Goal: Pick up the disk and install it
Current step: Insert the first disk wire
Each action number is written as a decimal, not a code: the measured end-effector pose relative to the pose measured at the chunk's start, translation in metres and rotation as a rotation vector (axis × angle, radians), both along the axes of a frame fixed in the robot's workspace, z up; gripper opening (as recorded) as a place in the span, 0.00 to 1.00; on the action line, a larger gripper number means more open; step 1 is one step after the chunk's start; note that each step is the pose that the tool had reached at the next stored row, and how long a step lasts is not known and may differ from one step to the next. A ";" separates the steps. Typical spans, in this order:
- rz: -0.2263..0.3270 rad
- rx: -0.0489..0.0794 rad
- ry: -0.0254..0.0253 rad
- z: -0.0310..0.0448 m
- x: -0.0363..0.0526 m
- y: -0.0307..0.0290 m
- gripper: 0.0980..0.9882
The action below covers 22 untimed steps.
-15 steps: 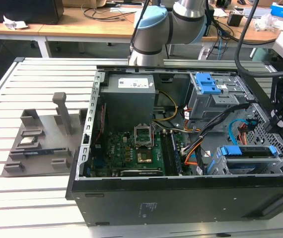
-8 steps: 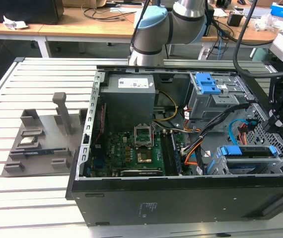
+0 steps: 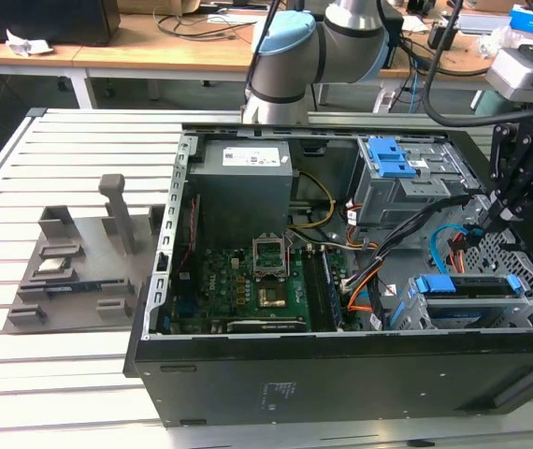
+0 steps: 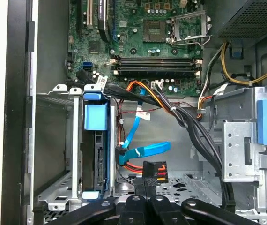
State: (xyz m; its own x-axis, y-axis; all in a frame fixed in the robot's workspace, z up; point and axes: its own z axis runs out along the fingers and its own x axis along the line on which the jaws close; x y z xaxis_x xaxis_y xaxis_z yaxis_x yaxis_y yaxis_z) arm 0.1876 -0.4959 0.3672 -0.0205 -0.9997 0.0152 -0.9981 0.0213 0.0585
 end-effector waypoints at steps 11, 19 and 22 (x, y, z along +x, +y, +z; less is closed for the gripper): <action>0.000 0.000 0.0000 0.0000 -0.0010 0.0006 0.30; 0.000 -0.013 0.0000 -0.0093 -0.0047 0.0006 0.30; 0.000 -0.013 0.0000 -0.0126 -0.0048 0.0006 0.30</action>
